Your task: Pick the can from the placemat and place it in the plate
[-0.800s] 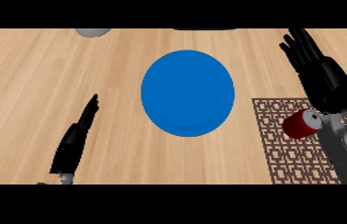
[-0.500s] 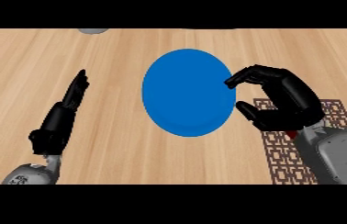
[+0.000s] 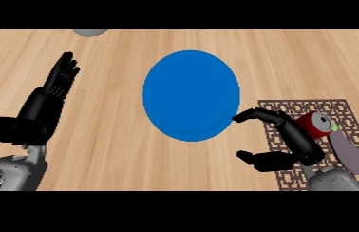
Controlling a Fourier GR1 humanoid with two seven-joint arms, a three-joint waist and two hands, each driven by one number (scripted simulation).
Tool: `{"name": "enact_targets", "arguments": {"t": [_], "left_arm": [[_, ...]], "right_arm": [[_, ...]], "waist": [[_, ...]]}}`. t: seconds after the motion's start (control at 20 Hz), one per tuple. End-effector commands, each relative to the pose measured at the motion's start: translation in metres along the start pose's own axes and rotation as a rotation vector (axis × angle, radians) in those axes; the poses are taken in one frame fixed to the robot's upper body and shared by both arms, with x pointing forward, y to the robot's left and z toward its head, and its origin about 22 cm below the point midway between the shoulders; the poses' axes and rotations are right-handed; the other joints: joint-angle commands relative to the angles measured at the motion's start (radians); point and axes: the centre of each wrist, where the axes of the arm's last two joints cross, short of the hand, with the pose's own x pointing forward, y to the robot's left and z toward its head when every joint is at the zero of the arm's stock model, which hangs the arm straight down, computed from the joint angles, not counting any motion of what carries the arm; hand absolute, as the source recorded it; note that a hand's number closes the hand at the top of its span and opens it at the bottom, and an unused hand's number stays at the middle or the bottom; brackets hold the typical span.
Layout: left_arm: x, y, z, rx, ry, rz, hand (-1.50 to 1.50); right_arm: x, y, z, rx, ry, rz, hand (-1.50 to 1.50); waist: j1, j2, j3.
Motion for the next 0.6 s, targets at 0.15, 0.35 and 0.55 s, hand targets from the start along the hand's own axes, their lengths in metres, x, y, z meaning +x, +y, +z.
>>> {"name": "enact_targets", "arguments": {"t": [0.15, 0.35, 0.55], "left_arm": [[0.007, 0.014, -0.014, -0.008, -0.003, 0.033, 0.0], [0.01, 0.023, -0.02, -0.006, 0.006, 0.029, 0.0], [0.013, 0.015, -0.014, -0.018, -0.001, 0.027, 0.0]], "right_arm": [[-0.027, -0.016, 0.043, -0.165, -0.148, -0.112, -1.5], [0.022, -0.061, 0.039, -0.152, -0.154, 0.069, -1.5], [0.035, -0.096, 0.037, -0.061, 0.039, 0.328, -1.5]], "waist": [[-0.001, 0.001, -0.001], [-0.007, 0.0, -0.002], [0.003, 0.0, -0.004]]}}
